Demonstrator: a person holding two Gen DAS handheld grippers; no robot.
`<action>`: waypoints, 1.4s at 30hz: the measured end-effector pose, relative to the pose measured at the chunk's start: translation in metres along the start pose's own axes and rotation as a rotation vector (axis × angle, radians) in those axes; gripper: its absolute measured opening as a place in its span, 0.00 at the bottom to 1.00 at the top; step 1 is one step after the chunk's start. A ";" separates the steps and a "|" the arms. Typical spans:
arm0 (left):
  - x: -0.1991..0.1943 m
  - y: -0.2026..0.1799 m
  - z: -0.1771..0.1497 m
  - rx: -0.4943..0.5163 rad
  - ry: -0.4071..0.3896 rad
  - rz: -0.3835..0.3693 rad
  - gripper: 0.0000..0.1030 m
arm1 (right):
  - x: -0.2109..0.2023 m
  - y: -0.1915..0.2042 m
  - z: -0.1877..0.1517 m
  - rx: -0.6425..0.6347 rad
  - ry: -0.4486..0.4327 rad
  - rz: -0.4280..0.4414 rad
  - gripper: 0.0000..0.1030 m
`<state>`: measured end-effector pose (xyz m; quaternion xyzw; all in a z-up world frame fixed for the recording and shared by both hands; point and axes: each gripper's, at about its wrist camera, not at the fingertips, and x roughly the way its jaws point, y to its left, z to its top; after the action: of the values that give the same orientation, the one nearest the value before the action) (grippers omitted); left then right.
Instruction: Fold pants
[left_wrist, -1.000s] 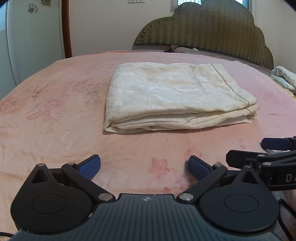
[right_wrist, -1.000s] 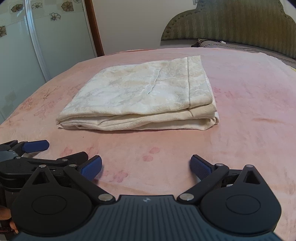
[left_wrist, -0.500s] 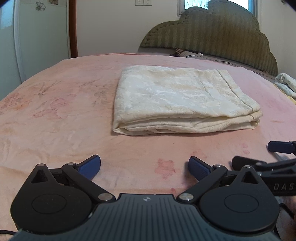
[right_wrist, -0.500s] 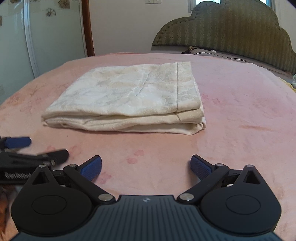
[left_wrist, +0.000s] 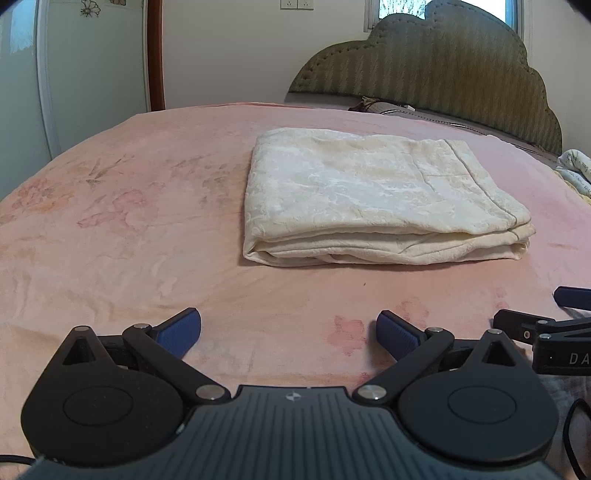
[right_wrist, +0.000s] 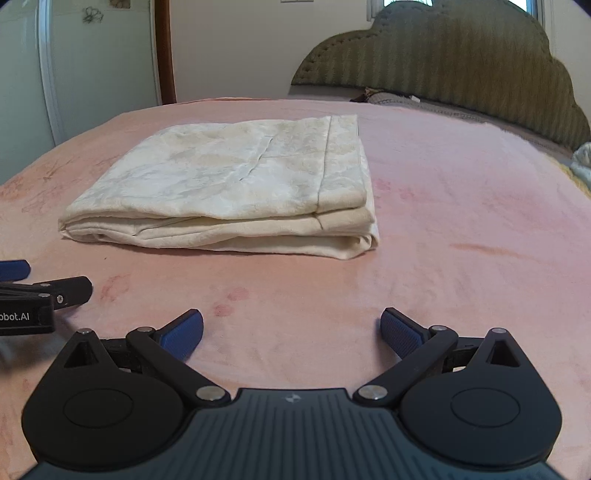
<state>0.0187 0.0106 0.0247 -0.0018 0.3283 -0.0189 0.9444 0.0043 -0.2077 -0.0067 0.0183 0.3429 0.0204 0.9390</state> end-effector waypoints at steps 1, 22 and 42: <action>0.000 -0.001 0.000 0.008 0.003 0.005 1.00 | 0.001 0.000 -0.001 -0.003 -0.002 -0.001 1.00; 0.002 -0.001 -0.001 0.016 0.004 0.006 1.00 | -0.002 -0.004 -0.005 -0.004 -0.024 0.005 1.00; 0.000 0.000 -0.002 0.018 -0.001 0.009 1.00 | -0.004 -0.001 -0.004 -0.058 -0.027 0.032 1.00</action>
<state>0.0174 0.0103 0.0235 0.0084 0.3274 -0.0177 0.9447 -0.0016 -0.2085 -0.0076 -0.0034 0.3293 0.0452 0.9431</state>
